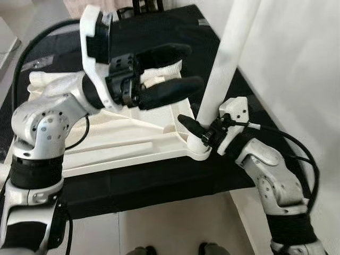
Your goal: Building children table
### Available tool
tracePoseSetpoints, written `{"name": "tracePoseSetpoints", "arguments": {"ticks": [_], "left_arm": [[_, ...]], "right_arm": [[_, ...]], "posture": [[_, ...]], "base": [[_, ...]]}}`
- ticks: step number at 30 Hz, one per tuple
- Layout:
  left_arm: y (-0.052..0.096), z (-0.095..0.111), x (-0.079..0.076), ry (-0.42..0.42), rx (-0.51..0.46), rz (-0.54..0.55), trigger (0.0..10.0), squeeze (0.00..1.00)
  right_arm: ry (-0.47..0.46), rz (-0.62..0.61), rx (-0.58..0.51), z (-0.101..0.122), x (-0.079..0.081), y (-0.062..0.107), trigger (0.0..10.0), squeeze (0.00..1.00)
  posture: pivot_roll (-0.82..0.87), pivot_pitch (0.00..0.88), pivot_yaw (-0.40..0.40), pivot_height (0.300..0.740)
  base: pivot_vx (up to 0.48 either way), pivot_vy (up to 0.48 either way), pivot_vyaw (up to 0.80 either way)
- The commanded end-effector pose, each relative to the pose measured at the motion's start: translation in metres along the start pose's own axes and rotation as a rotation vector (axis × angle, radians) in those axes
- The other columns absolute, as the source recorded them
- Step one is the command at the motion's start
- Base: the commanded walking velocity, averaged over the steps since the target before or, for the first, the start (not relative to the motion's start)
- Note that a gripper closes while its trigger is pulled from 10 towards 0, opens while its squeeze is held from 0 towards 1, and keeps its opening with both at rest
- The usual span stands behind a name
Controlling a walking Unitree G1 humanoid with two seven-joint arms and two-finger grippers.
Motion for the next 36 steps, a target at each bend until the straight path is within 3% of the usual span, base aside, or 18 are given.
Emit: {"name": "tracePoseSetpoints", "arguments": {"ticks": [1,7,9,13,14,21,26,27,28,29,36], "left_arm": [[0.002,0.003,0.0,-0.06,-0.008,0.056,10.0,0.0],[0.002,0.001,0.003,-0.1,0.007,0.121,10.0,0.0],[0.004,-0.001,0.012,-0.137,0.01,0.245,10.0,0.0],[0.004,-0.003,0.015,-0.149,0.012,0.292,10.0,0.0],[0.007,-0.007,0.019,-0.155,0.032,0.341,10.0,0.0],[0.007,-0.017,0.023,-0.138,0.075,0.375,10.0,0.0],[0.005,-0.022,0.023,-0.123,0.075,0.393,10.0,0.0],[0.005,-0.023,0.022,-0.117,0.068,0.408,4.2,0.0],[0.005,-0.023,0.022,-0.117,0.068,0.408,4.2,0.0],[0.004,-0.024,0.02,-0.106,0.06,0.414,0.0,0.0],[0.004,-0.027,0.015,-0.081,0.045,0.432,0.0,0.0]], "right_arm": [[0.042,0.065,-0.018,0.003,0.012,-0.01,10.0,0.0],[0.082,0.111,-0.017,0.006,0.02,-0.014,10.0,0.0],[0.162,0.186,0.024,0.003,0.032,-0.018,10.0,0.0],[0.201,0.223,0.051,-0.001,0.038,-0.02,10.0,0.0],[0.28,0.293,0.112,-0.012,0.052,-0.025,10.0,0.0],[0.347,0.357,0.164,-0.028,0.07,-0.035,10.0,0.0],[0.349,0.345,0.176,-0.033,0.07,-0.039,10.0,0.0],[0.346,0.32,0.179,-0.034,0.068,-0.041,10.0,0.0],[0.346,0.32,0.179,-0.034,0.068,-0.041,10.0,0.0],[0.355,0.268,0.193,-0.036,0.06,-0.043,10.0,0.0],[0.37,0.101,0.227,-0.041,0.033,-0.045,10.0,0.0]], "posture": [[-0.07,0.049,0.08,0.74],[-0.07,0.038,0.078,0.74],[-0.08,0.006,0.071,0.74],[-0.08,0.006,0.071,0.74],[-0.08,0.0,0.064,0.74],[-0.08,0.0,0.067,0.74],[-0.08,0.0,0.066,0.74],[-0.08,0.0,0.065,0.74],[-0.08,0.0,0.065,0.74],[-0.07,0.0,0.062,0.74],[-0.07,0.0,0.053,0.74]], "base": [[0.0,0.0,0.0],[0.0,0.0,0.0],[0.0,0.0,0.0],[0.0,0.0,0.0],[0.0,0.0,0.0],[0.0,0.0,0.0],[0.0,0.0,0.0],[0.0,0.0,0.0],[0.0,0.0,0.0],[0.0,0.0,0.0],[0.0,0.0,0.0]]}}
Point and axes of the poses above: a point about 5 cm out from each wrist's last joint towards the gripper, its own y axis pointing back from the gripper into the wrist, its own z axis along the axis of the wrist's last joint, x = y × z, the point moved 2 cm from there along -y, pointing out of the wrist towards the gripper, and after that the axes turned 15 degrees about -y, right-handed, at the moved point
